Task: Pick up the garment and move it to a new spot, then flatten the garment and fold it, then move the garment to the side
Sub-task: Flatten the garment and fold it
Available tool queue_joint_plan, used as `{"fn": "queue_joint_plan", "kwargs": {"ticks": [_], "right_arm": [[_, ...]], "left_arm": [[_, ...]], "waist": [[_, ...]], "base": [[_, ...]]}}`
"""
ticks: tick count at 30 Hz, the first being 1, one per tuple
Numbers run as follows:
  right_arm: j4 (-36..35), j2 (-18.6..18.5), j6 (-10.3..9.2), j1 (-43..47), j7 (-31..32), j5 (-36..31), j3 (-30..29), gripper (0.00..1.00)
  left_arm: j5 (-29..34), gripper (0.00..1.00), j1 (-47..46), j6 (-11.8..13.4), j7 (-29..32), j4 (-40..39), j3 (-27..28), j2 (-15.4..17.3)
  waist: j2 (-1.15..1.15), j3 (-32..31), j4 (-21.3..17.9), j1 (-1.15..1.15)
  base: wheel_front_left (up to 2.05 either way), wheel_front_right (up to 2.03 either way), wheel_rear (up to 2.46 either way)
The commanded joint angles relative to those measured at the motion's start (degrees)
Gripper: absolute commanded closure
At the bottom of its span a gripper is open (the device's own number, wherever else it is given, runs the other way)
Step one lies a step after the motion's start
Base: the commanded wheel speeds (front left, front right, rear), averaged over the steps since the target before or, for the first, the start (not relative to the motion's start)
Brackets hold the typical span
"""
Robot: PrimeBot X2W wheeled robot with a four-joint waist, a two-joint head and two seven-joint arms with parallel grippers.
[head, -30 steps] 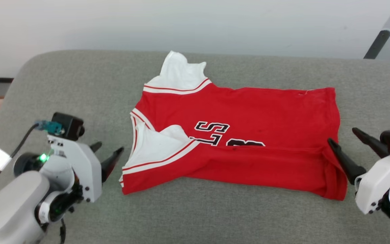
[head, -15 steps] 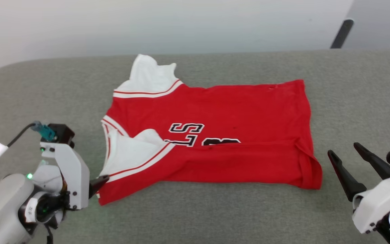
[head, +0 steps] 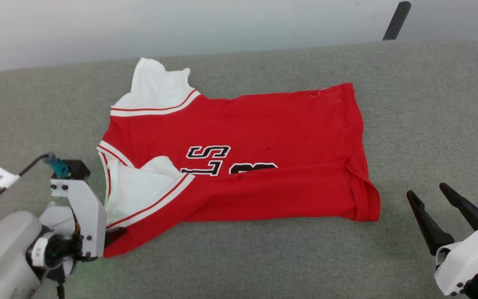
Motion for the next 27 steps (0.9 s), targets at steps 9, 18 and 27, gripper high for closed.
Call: {"fn": "queue_joint_plan", "kwargs": {"ticks": [9,18,27], "right_arm": [[-1.56,1.02,-0.06,0.8,1.46,-0.72,-0.46,0.0],[-1.01,0.82,-0.06,-0.69,8.6,0.96,0.72,0.0],[4.52,0.42,-0.06,-6.92,17.49,3.3,2.76,0.0]], "left_arm": [[-0.96,1.0,-2.26,-2.77,0.65,7.18,-0.01,-3.39],[0.77,1.0,-6.37,-4.96,-0.3,9.98,0.29,-3.98],[2.26,1.0,-9.61,-6.09,-1.03,11.09,-0.14,-5.66]], "waist": [[0.0,1.87,-0.64,0.0],[0.0,3.59,0.12,0.0],[0.0,5.61,2.14,0.0]], "base": [[0.0,0.0,0.0],[0.0,0.0,0.0],[0.0,0.0,0.0]]}}
